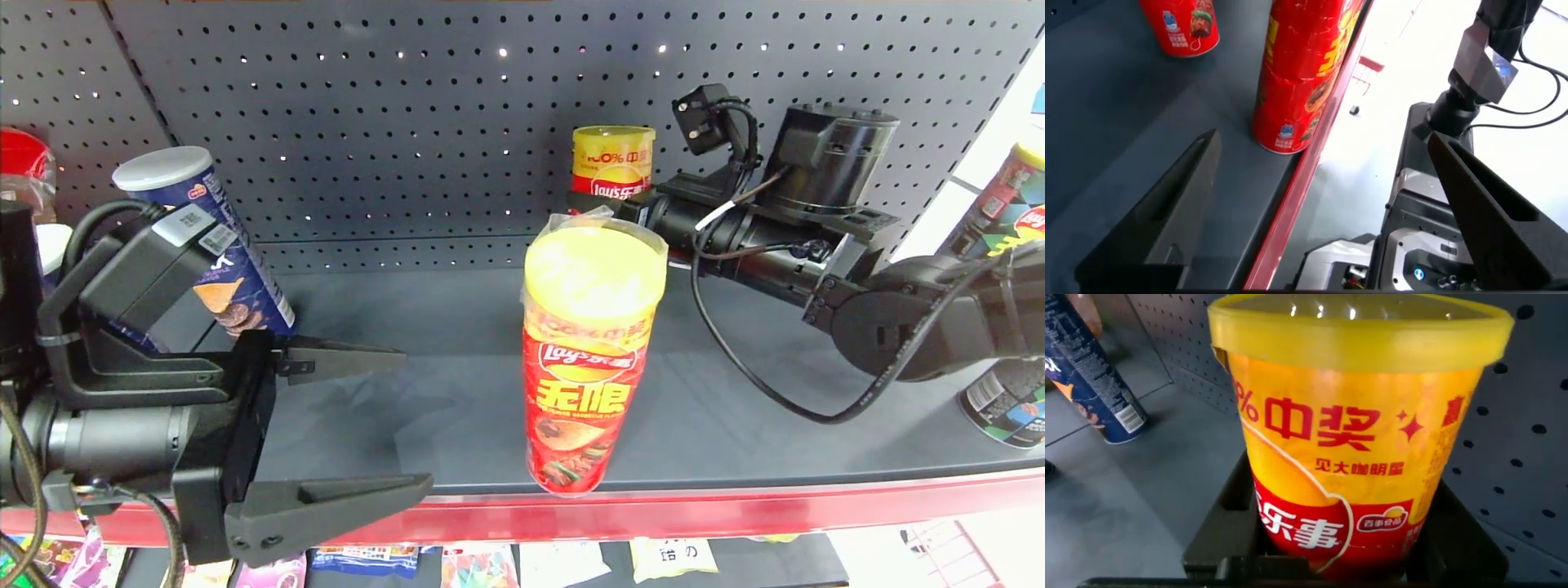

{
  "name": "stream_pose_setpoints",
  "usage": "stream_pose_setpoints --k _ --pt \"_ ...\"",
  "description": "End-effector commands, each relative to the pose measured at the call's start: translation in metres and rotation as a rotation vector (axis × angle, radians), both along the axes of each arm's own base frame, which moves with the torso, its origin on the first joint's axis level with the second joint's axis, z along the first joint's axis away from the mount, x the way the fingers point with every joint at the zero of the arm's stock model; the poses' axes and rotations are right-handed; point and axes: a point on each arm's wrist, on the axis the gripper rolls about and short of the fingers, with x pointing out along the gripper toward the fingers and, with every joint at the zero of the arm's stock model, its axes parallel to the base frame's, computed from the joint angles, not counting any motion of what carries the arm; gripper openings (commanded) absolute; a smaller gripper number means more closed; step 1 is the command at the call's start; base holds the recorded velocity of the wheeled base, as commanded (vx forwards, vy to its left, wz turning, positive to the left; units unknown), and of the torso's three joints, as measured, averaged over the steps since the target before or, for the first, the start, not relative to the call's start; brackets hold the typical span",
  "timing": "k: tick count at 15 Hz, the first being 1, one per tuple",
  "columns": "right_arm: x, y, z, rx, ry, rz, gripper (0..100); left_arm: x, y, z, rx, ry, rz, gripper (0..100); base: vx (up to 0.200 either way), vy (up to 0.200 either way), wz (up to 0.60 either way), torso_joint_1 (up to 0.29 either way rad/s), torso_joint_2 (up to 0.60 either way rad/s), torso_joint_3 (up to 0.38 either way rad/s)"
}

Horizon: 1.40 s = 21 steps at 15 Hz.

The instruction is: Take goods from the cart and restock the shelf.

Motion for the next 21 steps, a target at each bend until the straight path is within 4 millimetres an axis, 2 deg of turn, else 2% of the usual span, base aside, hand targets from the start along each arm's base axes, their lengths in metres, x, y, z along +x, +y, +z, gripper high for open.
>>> stream_pose_setpoints --k 1,7,12,13,17,21 --pt "-0.001 0.000 -0.001 -0.001 0.009 0.001 0 0.000 0.000 0.000 -0.001 -0.001 0.000 100 0.000 0.000 0.00 0.000 0.00 0.000" --pt "-0.015 -0.011 0.010 0.008 -0.009 -0.014 0 0.001 -0.001 -0.001 0.002 0.003 -0.001 100 0.000 0.000 0.00 0.000 0.00 0.000" --pt "-0.038 -0.022 -0.001 -0.020 0.038 -0.007 0 0.003 -0.002 -0.002 0.005 0.012 -0.004 100 0.000 0.000 0.00 0.000 0.00 0.000" --pt "-0.038 -0.022 -0.001 -0.020 0.038 -0.005 100 0.003 -0.003 -0.002 0.005 0.012 -0.006 100 0.000 0.000 0.00 0.000 0.00 0.000" --pt "-0.042 -0.018 -0.001 -0.022 0.039 0.009 100 0.003 -0.002 -0.002 0.005 0.010 -0.004 100 0.000 0.000 0.00 0.000 0.00 0.000" --pt "-0.057 -0.026 0.002 -0.020 0.037 -0.017 100 0.004 -0.002 -0.002 0.009 0.012 0.004 100 0.000 0.000 0.00 0.000 0.00 0.000"
